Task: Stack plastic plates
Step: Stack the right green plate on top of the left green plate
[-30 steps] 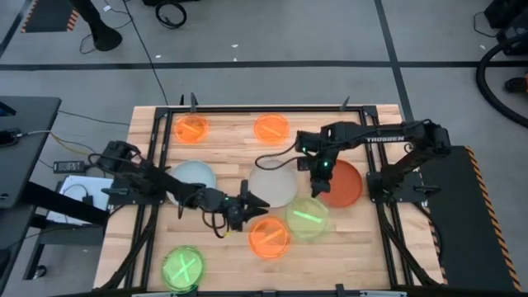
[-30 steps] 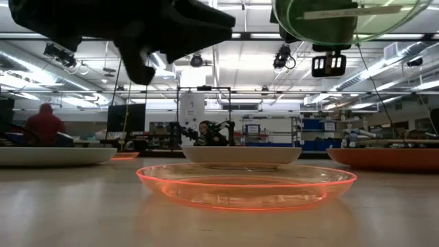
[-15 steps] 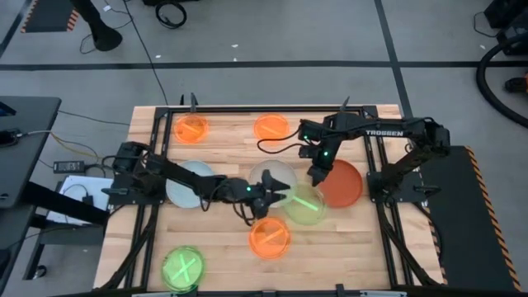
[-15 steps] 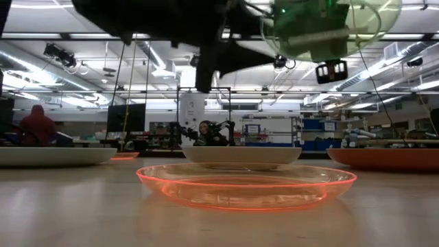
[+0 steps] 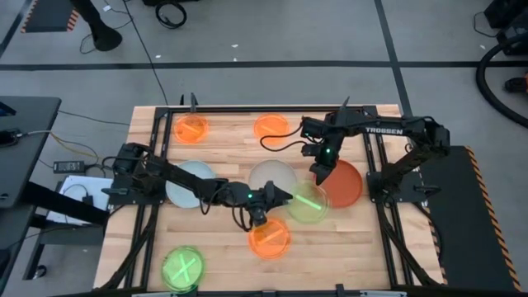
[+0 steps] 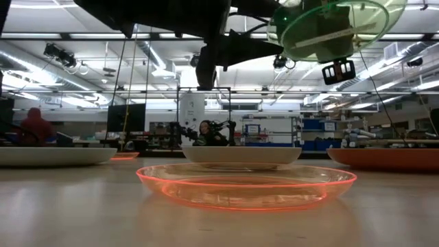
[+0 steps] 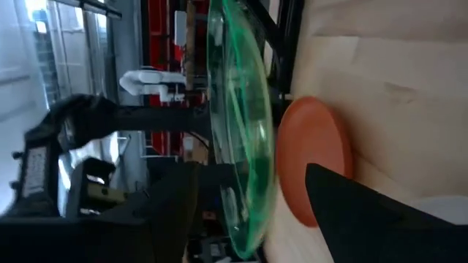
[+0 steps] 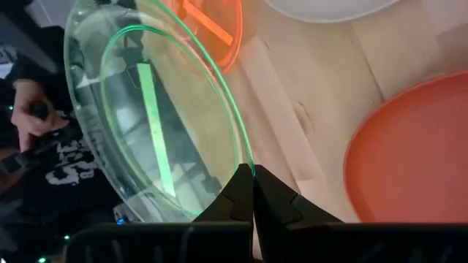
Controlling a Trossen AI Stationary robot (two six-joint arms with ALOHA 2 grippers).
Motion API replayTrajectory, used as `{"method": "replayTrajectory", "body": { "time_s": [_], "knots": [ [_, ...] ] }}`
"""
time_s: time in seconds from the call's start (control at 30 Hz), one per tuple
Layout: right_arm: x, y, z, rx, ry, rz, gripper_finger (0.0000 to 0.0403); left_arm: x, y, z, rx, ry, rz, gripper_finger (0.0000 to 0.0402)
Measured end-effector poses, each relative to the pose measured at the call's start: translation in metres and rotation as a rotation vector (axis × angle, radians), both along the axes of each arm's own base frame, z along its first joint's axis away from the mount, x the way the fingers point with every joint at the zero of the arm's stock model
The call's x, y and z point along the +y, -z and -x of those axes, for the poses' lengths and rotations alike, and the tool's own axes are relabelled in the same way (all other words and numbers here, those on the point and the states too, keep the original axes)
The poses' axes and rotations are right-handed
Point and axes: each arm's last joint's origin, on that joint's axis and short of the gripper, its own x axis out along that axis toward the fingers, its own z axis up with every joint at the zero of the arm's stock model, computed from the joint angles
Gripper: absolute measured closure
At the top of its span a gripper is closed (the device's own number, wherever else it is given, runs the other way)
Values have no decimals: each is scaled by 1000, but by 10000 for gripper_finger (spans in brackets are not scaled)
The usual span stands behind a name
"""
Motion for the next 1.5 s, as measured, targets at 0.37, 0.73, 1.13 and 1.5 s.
{"method": "replayTrajectory", "body": {
  "time_s": [0.37, 0.73, 1.13, 1.5],
  "knots": [
    [-9, 0, -1, -32, 31, 25, 398, 0, 0, 0, 2, 2, -17, 150],
    [-15, 1, 2, 5, 51, 78, 398, -4, -3, -7, 162, -70, 7, 183],
    [-17, 2, 3, 27, 62, 126, 398, -7, -26, -18, 269, -112, 97, 204],
    [-17, 3, 4, 33, 65, 146, 398, -2, -32, -20, 311, -131, 178, 242]
  ]
}}
